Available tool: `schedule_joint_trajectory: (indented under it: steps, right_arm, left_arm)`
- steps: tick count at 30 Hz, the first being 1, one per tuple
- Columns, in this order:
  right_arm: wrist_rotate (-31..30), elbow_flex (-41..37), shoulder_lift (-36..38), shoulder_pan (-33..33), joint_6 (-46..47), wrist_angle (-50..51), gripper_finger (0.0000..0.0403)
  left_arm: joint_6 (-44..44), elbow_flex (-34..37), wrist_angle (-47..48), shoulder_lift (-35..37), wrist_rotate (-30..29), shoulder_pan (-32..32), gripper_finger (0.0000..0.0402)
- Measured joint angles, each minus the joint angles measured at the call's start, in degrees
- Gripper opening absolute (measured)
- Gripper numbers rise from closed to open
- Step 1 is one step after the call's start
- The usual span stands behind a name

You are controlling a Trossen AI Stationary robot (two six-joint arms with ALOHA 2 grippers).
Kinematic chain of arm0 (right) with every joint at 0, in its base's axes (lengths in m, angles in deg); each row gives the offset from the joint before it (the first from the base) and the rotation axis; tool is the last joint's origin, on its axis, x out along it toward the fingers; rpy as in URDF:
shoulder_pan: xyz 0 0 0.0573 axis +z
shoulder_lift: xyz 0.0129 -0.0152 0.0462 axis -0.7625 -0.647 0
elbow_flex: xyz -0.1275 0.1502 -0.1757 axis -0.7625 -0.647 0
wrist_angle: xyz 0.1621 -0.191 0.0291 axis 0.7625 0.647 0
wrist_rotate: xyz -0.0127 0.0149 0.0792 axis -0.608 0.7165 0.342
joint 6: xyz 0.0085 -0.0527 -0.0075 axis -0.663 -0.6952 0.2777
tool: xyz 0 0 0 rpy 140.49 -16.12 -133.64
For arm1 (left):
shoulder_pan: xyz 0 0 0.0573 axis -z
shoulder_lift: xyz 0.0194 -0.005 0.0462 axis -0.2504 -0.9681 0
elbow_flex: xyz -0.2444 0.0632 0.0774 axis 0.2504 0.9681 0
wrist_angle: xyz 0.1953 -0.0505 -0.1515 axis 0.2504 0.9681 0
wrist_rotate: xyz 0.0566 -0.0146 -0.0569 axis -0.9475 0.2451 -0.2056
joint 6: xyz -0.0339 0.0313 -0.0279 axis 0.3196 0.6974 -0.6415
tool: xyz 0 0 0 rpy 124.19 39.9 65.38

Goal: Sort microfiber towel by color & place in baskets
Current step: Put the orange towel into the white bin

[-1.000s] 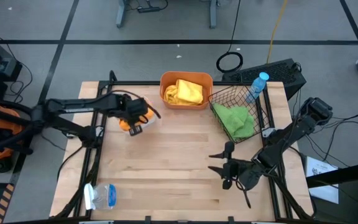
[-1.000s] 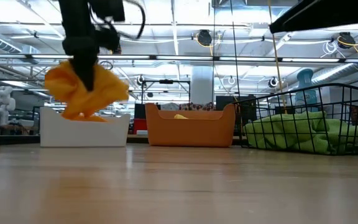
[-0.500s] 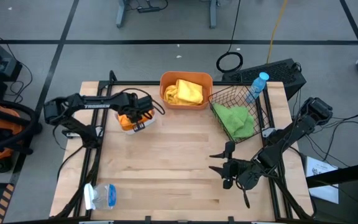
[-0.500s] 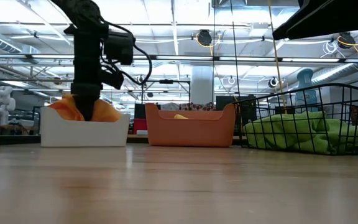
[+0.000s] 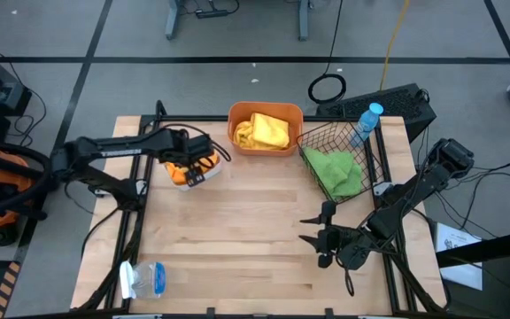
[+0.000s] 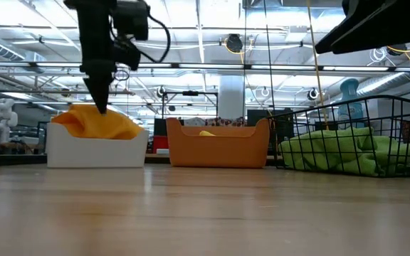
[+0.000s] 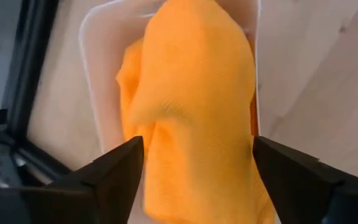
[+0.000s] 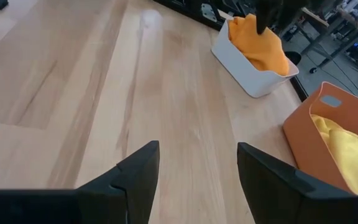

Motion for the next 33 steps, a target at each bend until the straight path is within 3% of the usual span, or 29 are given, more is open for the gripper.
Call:
schedule_joint_trajectory:
  steps: [5, 8, 13, 19, 23, 28, 33]
  right_arm:
    - [-0.22, 0.00, 0.00, 0.00, 0.00, 0.00, 0.0205]
    - [-0.23, 0.00, 0.00, -0.04, -0.02, -0.07, 0.0205]
    - [-0.22, 0.00, 0.00, -0.65, -0.10, -0.62, 0.0205]
    - [-0.19, 0.00, 0.00, -0.70, -0.10, -0.96, 0.0205]
    - [-0.20, 0.00, 0.00, -0.72, -0.08, -0.94, 0.0205]
    - [-0.17, 0.00, 0.00, -0.76, -0.05, -0.94, 0.0205]
    - [-0.11, 0.00, 0.00, -1.46, -0.10, -0.92, 0.0205]
  left_arm:
    - [0.02, -2.84, 0.43, 3.26, -1.56, 1.99, 0.0315]
    - [0.02, -2.98, -1.56, 4.19, -1.49, 3.37, 0.0296]
    - [1.37, 0.72, -2.84, 3.91, -2.73, 3.97, 0.0203]
    - [3.42, 9.10, -13.28, 3.82, -1.67, 2.54, 0.0068]
    - [3.45, 14.41, -19.70, 3.84, -1.88, 0.10, 0.0011]
    - [3.46, 20.68, -27.26, 3.84, -1.43, -2.37, 0.0023]
    - [3.64, 21.28, -27.51, 3.84, -1.16, -2.52, 0.0051]
